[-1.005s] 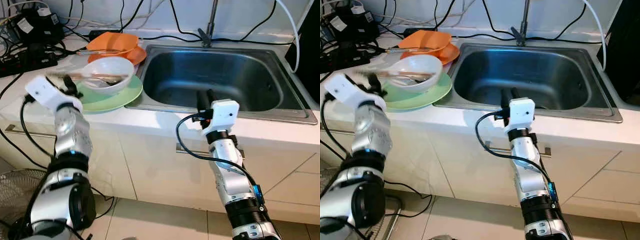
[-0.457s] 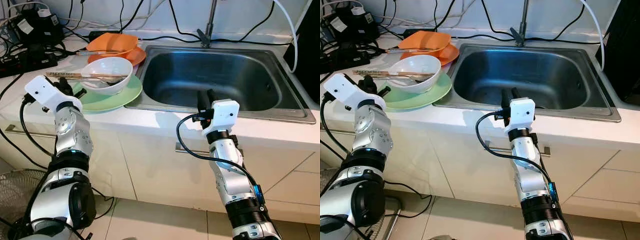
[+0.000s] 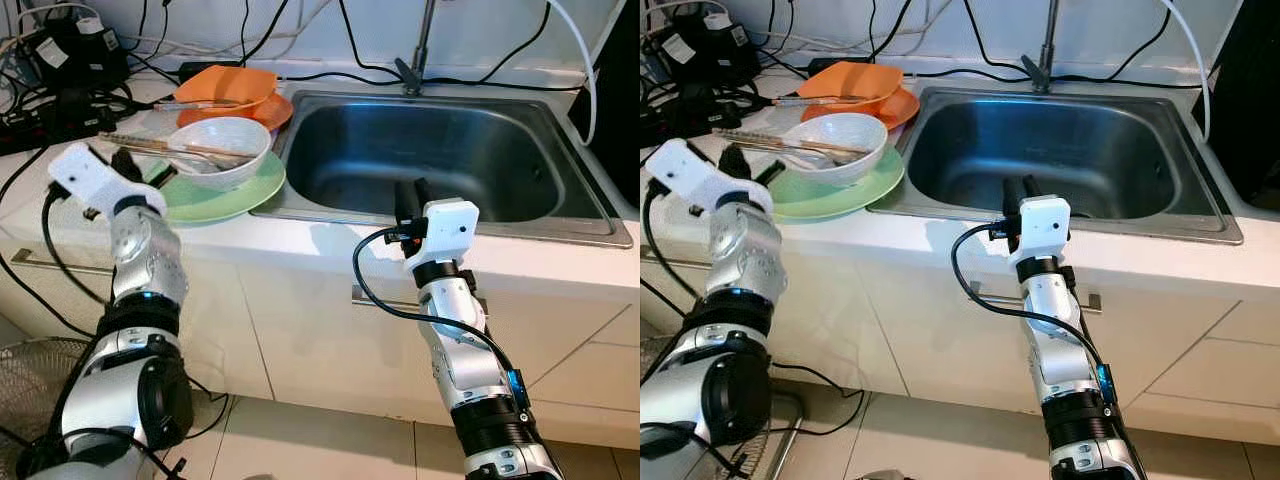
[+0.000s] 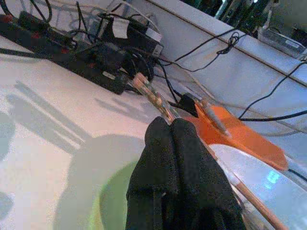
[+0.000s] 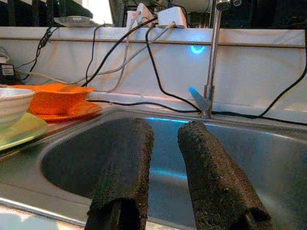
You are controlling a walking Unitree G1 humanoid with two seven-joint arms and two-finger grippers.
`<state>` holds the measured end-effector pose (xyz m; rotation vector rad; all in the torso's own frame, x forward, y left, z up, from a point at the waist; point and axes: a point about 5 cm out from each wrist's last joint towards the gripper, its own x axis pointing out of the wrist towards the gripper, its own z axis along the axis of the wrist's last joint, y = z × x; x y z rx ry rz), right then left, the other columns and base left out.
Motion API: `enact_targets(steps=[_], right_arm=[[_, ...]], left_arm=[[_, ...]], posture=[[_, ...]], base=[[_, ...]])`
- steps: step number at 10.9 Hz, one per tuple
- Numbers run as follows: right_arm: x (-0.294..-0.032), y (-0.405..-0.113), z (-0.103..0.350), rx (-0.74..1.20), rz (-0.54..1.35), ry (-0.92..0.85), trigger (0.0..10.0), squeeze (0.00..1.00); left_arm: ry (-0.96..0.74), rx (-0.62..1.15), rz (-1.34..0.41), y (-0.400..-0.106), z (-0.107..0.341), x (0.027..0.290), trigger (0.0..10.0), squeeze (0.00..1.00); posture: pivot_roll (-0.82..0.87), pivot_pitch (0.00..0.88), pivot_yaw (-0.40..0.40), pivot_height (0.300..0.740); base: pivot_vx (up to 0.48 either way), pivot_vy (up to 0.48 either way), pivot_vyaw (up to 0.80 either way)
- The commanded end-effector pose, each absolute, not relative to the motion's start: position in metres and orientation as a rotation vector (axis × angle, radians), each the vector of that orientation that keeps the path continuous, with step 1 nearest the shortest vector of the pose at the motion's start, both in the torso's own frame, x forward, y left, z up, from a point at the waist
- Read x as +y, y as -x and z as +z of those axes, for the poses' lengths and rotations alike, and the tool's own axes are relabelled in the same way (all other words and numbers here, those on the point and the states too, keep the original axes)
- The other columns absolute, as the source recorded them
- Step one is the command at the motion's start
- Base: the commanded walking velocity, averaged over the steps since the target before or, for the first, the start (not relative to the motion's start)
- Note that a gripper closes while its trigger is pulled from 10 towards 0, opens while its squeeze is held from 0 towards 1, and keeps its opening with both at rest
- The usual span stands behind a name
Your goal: Kitchen organization
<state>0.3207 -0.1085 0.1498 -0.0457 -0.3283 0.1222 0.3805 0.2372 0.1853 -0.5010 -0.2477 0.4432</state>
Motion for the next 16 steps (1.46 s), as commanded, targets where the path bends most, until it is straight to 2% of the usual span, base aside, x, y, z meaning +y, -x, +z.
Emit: enact_targets(steps=[1,3,4,5,7,8,11,16], right_arm=[[-0.109,-0.321,0.153,-0.338,0.117,0.041,10.0,0.0],[-0.108,-0.322,0.153,-0.338,0.118,0.039,10.0,0.0],[-0.107,-0.322,0.153,-0.338,0.116,0.037,10.0,0.0],[-0.11,-0.322,0.153,-0.332,0.097,0.014,10.0,0.0],[-0.117,-0.324,0.155,-0.33,0.056,-0.03,10.0,0.0],[-0.123,-0.326,0.16,-0.345,0.033,-0.033,10.0,0.0],[-0.149,-0.338,0.182,-0.423,-0.041,-0.017,10.0,0.0],[-0.15,-0.337,0.177,-0.401,-0.037,-0.022,10.0,0.0]], left_arm=[[0.509,-0.299,0.406,-0.383,0.199,0.233,0.0,0.0],[0.534,-0.341,0.316,-0.385,0.208,0.214,0.0,0.0],[0.52,-0.35,0.245,-0.384,0.21,0.2,8.4,0.0],[0.446,-0.355,0.109,-0.379,0.208,0.175,10.0,0.0],[0.255,-0.387,-0.062,-0.36,0.204,0.142,10.0,0.0],[0.071,-0.405,-0.151,-0.35,0.2,0.125,10.0,0.0],[0.011,-0.374,-0.227,-0.338,0.193,0.098,10.0,0.0],[0.015,-0.37,-0.198,-0.339,0.194,0.096,10.0,0.0]], posture=[[0.06,0.0,0.052,0.74],[0.07,0.0,0.053,0.74],[0.07,0.0,0.057,0.74],[0.07,0.0,0.058,0.74],[0.07,0.0,0.062,0.74],[0.07,0.0,0.063,0.74],[0.08,0.0,0.064,0.74],[0.06,0.0,0.071,0.74]], base=[[0.0,0.0,0.0],[0.0,0.0,0.0],[0.0,0.0,0.0],[0.0,0.0,0.0],[0.0,0.0,0.0],[0.0,0.0,0.0],[0.0,0.0,0.0],[0.096,0.0,-0.16]])
